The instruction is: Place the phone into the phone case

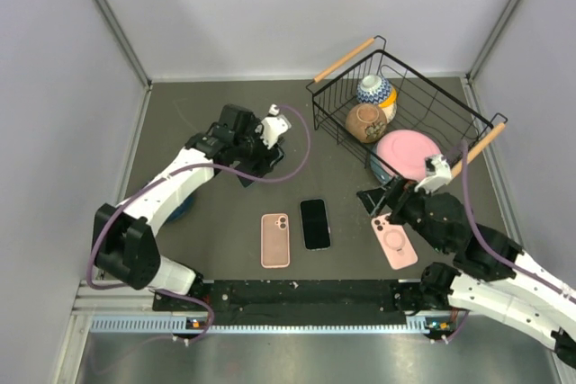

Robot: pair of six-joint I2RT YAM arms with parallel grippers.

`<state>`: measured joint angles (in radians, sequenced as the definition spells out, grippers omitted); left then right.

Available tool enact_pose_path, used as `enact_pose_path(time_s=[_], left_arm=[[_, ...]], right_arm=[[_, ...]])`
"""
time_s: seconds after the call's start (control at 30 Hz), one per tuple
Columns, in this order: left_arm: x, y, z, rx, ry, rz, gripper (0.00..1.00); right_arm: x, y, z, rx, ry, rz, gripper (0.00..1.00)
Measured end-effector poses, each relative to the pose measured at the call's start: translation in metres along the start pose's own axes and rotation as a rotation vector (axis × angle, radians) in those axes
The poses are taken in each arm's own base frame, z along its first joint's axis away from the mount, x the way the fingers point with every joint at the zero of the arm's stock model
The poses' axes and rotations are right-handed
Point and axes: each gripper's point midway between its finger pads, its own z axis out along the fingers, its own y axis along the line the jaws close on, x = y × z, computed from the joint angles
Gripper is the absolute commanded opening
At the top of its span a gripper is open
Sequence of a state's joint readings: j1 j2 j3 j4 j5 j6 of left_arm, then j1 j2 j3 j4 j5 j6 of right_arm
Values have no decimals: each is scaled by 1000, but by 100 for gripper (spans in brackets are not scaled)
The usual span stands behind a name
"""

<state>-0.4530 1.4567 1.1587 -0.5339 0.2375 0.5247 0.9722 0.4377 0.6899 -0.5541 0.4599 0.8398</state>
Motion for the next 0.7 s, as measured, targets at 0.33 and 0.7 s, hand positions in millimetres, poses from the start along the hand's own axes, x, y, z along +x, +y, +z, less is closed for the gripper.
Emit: enact_pose_path(time_s=[0.33, 0.7], left_arm=[[-26, -24, -37, 10, -120, -422, 0], [-16, -88, -52, 226, -202, -725, 0]], right_arm=[[19, 49, 51, -94, 59, 43, 53], [50, 87, 115, -142, 124, 86, 45]])
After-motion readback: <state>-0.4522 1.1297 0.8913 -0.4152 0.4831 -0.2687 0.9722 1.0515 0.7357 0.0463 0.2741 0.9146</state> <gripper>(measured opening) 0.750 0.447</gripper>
